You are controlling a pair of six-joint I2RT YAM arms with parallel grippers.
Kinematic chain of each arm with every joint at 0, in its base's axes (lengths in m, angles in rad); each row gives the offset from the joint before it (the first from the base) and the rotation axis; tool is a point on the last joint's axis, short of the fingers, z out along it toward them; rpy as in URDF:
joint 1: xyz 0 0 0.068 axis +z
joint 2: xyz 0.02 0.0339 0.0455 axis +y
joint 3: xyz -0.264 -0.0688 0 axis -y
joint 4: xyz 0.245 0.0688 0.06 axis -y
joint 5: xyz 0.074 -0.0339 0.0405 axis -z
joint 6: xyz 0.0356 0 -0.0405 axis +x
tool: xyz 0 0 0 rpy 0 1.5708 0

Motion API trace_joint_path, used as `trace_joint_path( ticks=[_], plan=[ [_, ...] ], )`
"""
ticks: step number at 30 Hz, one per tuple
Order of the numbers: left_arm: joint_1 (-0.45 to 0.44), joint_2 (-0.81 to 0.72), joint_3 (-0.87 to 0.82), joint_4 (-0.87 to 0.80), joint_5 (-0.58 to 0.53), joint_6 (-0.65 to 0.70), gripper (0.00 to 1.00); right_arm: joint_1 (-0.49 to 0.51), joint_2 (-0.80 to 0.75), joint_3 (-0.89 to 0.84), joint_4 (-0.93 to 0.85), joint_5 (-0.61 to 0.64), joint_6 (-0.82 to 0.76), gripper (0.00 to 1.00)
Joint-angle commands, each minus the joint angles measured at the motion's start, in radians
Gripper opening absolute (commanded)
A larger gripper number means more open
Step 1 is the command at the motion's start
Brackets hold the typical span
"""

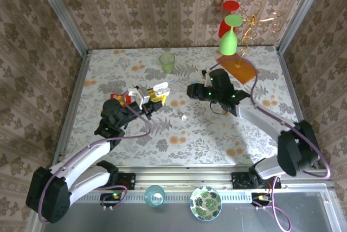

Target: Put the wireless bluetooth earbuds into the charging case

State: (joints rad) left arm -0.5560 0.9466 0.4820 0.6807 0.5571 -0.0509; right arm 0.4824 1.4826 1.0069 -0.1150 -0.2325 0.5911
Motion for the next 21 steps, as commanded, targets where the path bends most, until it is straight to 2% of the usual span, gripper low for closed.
trace_joint_path(
  ticks=[1, 6, 14, 21],
  plan=[
    [-0.01, -0.014, -0.001, 0.013, 0.024, 0.026, 0.0, 0.008, 0.082, 0.045, -0.164, -0.071, 0.056, 0.54],
    [-0.016, -0.003, -0.002, 0.016, 0.027, 0.031, 0.0, 0.059, 0.19, 0.082, -0.214, -0.094, 0.044, 0.52],
    [-0.016, 0.0, -0.002, 0.022, 0.029, 0.035, 0.0, 0.147, 0.318, 0.183, -0.321, 0.056, 0.01, 0.45],
    [-0.015, -0.021, -0.005, 0.003, 0.031, 0.046, 0.0, 0.178, 0.389, 0.24, -0.36, 0.088, 0.016, 0.4]
  ],
)
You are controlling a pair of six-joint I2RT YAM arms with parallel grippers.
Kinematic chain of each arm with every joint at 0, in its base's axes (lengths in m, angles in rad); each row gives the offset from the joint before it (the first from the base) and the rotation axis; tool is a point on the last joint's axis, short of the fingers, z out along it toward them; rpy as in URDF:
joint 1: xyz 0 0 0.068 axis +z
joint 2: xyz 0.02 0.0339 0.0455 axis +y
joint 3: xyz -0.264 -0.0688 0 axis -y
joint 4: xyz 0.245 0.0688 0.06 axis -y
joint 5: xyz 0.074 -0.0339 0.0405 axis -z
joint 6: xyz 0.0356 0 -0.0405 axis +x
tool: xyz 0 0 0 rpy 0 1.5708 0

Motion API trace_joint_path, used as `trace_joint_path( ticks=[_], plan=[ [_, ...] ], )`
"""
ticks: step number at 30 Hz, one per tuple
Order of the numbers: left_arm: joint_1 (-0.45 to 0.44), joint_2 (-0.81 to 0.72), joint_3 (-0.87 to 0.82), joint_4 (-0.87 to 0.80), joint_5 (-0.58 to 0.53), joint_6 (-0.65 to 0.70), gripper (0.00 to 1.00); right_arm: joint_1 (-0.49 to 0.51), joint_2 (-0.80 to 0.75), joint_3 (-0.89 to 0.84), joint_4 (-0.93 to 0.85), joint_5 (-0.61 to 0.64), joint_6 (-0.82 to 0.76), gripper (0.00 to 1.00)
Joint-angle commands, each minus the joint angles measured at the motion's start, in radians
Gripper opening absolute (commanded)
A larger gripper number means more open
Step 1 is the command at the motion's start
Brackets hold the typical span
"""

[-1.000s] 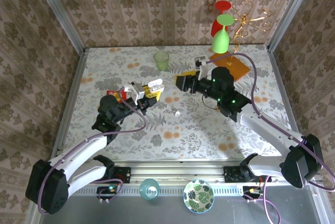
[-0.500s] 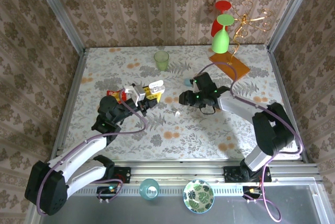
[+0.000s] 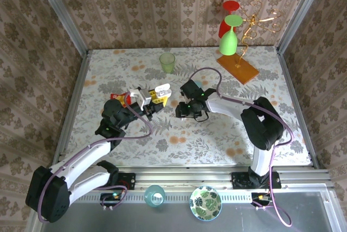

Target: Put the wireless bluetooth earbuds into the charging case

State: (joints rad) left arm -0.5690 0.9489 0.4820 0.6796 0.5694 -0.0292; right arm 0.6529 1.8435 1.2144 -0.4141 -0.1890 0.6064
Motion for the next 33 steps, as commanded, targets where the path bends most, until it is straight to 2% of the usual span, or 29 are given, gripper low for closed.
trace_joint_path(
  ticks=[1, 6, 11, 19, 24, 29, 33],
  plan=[
    [-0.003, -0.025, -0.004, 0.005, 0.019, 0.024, 0.0, 0.012, 0.034, 0.033, -0.055, 0.045, 0.0, 0.4],
    [-0.003, -0.024, -0.006, 0.006, 0.028, 0.029, 0.0, 0.029, 0.073, 0.034, -0.028, 0.032, 0.016, 0.38],
    [-0.003, -0.03, -0.011, 0.007, 0.028, 0.024, 0.0, 0.034, 0.094, 0.036, -0.041, 0.079, 0.018, 0.36],
    [-0.003, -0.03, -0.013, 0.007, 0.032, 0.028, 0.0, 0.034, 0.103, 0.072, -0.182, 0.281, -0.022, 0.31],
    [-0.003, -0.026, -0.011, 0.009, 0.034, 0.029, 0.0, 0.034, 0.087, 0.082, -0.226, 0.354, -0.063, 0.29],
    [-0.003, -0.019, -0.011, 0.015, 0.035, 0.026, 0.0, 0.034, 0.048, 0.067, -0.186, 0.315, -0.115, 0.3],
    [-0.003, -0.019, -0.008, 0.014, 0.035, 0.025, 0.0, 0.034, 0.014, 0.065, -0.174, 0.296, -0.153, 0.39]
  ],
)
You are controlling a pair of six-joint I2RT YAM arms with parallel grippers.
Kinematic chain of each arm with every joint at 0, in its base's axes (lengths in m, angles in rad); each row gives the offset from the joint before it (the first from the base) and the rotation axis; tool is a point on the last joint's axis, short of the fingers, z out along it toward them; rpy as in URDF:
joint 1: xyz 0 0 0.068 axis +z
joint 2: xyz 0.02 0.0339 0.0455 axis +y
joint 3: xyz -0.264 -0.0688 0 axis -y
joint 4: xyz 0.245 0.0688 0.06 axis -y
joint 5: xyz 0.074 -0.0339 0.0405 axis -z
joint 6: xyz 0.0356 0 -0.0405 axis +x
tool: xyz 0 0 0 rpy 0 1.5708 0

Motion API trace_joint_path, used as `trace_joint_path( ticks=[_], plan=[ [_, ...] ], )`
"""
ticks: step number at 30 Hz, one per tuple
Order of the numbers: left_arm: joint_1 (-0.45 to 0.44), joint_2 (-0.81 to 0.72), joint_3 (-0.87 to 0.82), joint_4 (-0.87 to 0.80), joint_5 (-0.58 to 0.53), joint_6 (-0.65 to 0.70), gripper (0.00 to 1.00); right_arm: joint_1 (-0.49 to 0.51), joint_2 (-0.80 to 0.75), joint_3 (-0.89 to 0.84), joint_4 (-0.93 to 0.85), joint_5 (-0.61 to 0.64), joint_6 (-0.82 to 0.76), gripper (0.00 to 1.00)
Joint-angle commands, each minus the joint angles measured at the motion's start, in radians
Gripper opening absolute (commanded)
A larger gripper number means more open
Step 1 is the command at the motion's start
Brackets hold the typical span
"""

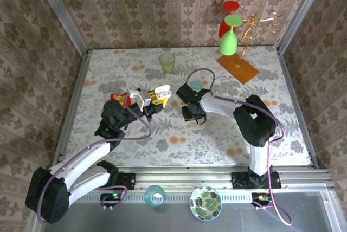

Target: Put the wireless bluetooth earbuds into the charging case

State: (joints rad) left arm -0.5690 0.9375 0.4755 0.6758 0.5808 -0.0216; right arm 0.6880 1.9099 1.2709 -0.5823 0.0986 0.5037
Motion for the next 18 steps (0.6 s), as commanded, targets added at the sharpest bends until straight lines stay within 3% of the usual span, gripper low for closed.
trace_joint_path(
  ticks=[1, 5, 18],
  plan=[
    [-0.003, -0.007, -0.003, 0.018, 0.024, 0.017, 0.0, -0.002, -0.053, 0.015, -0.016, 0.014, -0.062, 0.42],
    [-0.003, -0.009, -0.001, 0.019, 0.026, 0.017, 0.0, -0.001, -0.043, 0.038, -0.06, 0.05, -0.093, 0.49],
    [-0.003, -0.021, 0.001, 0.009, 0.028, 0.023, 0.0, 0.019, 0.059, 0.14, -0.193, 0.102, -0.08, 0.39]
  ],
)
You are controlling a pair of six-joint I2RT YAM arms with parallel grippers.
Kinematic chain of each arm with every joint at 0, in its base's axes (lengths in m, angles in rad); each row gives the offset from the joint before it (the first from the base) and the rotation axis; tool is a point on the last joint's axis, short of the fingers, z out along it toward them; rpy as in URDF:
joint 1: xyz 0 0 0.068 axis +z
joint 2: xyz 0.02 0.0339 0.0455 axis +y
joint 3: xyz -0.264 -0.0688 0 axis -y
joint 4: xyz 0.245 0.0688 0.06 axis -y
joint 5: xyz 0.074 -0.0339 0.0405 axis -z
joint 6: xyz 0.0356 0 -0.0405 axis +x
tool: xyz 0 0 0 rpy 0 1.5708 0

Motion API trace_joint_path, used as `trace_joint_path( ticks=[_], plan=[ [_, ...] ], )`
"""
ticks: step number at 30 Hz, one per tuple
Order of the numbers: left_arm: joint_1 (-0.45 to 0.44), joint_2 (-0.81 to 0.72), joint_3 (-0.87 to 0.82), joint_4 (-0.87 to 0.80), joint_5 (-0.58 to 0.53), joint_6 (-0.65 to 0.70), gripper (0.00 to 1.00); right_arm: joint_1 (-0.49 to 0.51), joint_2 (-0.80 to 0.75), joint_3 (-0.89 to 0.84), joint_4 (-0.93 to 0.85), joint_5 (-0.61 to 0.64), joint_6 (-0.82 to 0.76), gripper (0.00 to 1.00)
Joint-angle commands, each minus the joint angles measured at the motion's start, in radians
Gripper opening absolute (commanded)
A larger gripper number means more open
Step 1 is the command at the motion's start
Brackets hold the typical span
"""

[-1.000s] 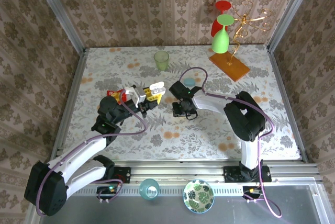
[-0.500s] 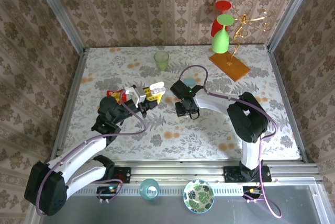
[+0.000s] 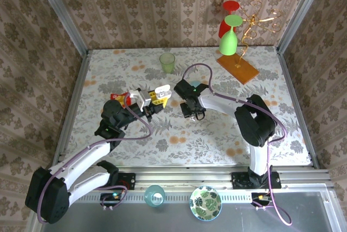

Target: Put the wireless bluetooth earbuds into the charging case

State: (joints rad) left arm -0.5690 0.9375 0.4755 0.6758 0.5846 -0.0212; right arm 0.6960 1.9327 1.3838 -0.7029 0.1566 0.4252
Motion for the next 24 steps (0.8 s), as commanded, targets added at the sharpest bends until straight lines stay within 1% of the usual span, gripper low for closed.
trace_joint_path(
  ticks=[1, 11, 24],
  plan=[
    [-0.003, -0.022, -0.001, 0.011, 0.024, 0.023, 0.0, 0.011, 0.042, 0.033, -0.076, 0.044, -0.002, 0.38],
    [-0.003, -0.02, -0.004, 0.009, 0.023, 0.027, 0.0, 0.022, 0.104, 0.078, -0.112, 0.037, -0.015, 0.32],
    [-0.003, -0.014, 0.002, 0.007, 0.02, 0.033, 0.0, 0.025, 0.15, 0.106, -0.149, 0.043, -0.034, 0.31]
  ],
)
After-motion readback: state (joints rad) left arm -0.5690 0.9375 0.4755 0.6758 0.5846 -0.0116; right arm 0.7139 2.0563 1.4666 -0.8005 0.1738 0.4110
